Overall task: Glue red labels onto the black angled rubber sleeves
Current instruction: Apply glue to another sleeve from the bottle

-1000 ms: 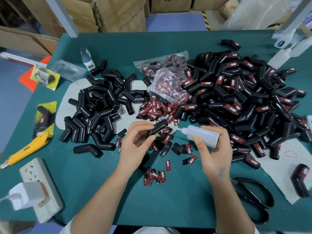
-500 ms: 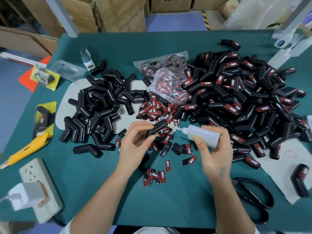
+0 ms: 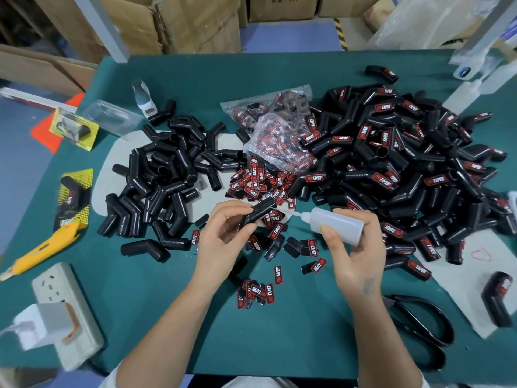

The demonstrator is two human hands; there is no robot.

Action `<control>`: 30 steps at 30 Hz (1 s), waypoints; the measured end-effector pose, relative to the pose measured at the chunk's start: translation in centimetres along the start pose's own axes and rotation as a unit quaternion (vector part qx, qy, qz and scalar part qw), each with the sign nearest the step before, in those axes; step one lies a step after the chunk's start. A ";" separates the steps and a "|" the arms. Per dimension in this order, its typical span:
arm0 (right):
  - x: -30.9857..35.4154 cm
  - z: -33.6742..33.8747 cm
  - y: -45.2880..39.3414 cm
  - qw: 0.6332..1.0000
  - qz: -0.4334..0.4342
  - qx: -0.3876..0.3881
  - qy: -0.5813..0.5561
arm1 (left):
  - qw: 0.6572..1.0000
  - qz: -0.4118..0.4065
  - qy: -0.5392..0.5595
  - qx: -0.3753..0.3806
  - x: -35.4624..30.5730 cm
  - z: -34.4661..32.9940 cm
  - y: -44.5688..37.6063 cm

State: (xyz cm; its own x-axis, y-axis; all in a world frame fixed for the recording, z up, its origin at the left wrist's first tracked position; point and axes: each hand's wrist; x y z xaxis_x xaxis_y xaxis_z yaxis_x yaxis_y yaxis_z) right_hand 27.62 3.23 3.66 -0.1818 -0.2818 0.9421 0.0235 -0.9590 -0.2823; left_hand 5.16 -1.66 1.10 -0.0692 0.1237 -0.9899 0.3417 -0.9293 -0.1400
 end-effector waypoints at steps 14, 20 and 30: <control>-0.3 0.0 0.0 1.000 0.017 0.009 0.001 | 1.000 -0.008 -0.001 0.000 0.0 0.0 0.0; -0.3 0.0 0.0 1.000 0.015 0.004 0.002 | 1.000 -0.009 -0.001 0.002 0.0 0.0 0.0; -0.1 -0.2 0.2 1.000 0.003 0.014 0.003 | 1.000 -0.007 0.000 0.002 -0.2 -0.1 0.0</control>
State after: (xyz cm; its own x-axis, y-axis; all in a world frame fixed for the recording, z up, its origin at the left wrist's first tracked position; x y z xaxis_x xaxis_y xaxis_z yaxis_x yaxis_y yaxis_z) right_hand 27.48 3.08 3.48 -0.1874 -0.2882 0.9391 0.0523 -0.9576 -0.2835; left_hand 5.30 -1.65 1.27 -0.0742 0.1357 -0.9880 0.3379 -0.9287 -0.1529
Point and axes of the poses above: each hand's wrist, its own y-axis away from the middle knuckle, its own z-axis out of the back of the hand, x = y × z, and after that the axes turned 1 degree about y, right-handed
